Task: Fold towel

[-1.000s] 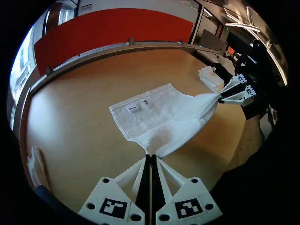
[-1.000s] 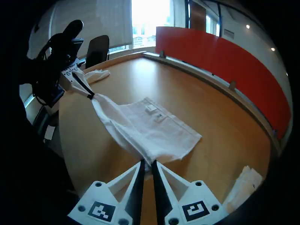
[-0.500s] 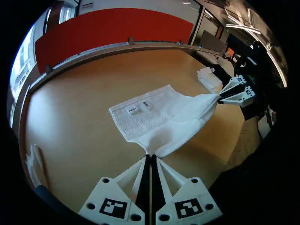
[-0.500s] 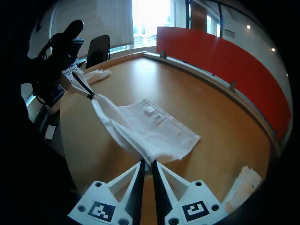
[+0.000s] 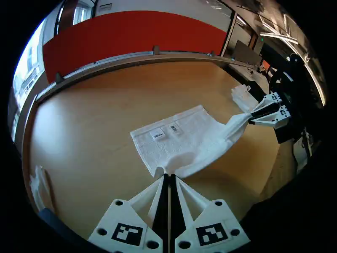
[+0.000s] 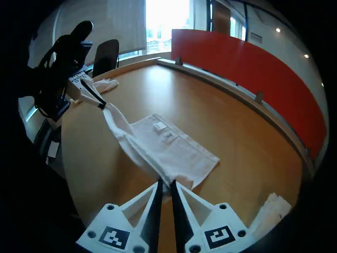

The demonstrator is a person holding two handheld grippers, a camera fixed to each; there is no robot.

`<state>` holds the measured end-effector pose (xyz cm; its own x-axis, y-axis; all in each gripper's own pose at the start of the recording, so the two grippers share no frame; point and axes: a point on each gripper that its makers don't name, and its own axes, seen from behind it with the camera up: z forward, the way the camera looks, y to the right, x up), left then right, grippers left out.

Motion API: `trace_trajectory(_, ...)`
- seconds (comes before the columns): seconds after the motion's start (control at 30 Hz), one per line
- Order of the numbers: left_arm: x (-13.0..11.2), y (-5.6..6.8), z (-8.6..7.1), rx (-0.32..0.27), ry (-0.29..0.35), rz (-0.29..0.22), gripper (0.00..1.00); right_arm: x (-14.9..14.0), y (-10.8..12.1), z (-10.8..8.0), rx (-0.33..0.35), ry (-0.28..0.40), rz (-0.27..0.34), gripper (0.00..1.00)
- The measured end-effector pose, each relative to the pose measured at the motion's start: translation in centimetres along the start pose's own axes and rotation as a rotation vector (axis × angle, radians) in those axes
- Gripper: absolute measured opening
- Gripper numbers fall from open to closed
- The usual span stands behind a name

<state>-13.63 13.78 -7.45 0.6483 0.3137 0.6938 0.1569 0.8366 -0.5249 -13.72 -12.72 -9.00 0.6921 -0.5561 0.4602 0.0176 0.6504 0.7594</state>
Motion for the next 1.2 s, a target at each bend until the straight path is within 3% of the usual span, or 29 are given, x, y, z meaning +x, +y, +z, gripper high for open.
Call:
trace_trajectory(0.5, 2.9, -2.4, 4.8, 0.036, -0.014, -0.066, 0.02, 0.2, 4.8, 4.0, -0.024, -0.042, -0.007, 0.15)
trace_trajectory(1.2, 1.2, -4.3, 10.6, 0.074, -0.059, -0.057, 0.03, -2.7, 7.5, 8.3, -0.029, -0.089, 0.081, 0.15)
